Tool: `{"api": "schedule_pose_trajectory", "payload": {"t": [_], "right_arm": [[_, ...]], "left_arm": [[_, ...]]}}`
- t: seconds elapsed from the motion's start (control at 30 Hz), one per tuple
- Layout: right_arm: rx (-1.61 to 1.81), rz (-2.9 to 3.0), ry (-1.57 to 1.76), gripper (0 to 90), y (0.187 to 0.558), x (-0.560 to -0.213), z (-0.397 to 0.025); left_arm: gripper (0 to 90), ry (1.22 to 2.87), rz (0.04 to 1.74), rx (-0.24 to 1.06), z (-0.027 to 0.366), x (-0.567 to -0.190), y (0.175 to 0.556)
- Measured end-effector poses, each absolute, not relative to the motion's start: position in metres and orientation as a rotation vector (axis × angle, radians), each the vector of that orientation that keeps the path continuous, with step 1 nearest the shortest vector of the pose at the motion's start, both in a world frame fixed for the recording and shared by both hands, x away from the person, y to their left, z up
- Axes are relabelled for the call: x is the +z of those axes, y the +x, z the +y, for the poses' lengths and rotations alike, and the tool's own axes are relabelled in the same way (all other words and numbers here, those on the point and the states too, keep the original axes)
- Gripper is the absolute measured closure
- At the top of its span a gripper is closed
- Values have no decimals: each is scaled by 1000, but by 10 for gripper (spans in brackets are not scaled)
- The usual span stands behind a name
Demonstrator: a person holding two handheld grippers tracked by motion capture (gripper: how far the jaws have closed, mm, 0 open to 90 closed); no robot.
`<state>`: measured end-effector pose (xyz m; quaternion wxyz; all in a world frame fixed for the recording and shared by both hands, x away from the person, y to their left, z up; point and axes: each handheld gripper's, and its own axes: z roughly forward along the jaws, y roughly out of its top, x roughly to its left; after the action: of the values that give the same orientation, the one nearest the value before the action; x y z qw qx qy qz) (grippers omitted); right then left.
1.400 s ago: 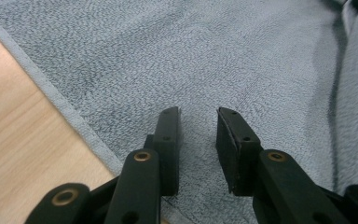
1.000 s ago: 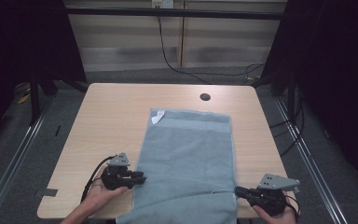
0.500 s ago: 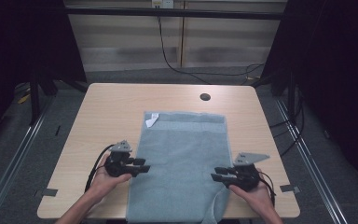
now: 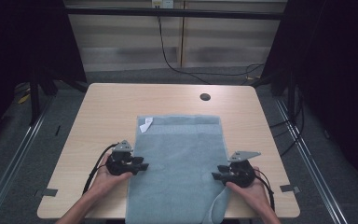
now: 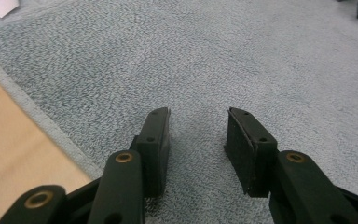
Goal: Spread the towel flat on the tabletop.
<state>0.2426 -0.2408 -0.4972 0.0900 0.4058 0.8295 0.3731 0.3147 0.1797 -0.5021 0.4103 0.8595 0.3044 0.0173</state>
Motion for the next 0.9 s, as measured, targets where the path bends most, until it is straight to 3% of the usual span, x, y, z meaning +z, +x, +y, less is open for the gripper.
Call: {"api": "schedule_pose_trajectory", "payload": {"t": [0.23,0.4,0.47,0.6,0.73,0.9], "right_arm": [[1167,2500,1194,586,181,-498,-256],[1141,2594,1129,588,168,-493,-247],[1202,2577,1129,585,176,-493,-243],[1234,2491,1125,563,200,-486,-239],[1269,2399,1178,548,260,-481,-235],[1187,2393,1209,556,307,-492,-224]], "left_arm": [[552,2175,721,6,178,-501,285],[552,2221,667,-30,175,-498,271],[566,2243,654,-28,175,-490,274],[562,2140,715,-4,177,-475,302],[562,2145,835,71,170,-487,346],[562,2133,908,127,167,-501,371]]}}
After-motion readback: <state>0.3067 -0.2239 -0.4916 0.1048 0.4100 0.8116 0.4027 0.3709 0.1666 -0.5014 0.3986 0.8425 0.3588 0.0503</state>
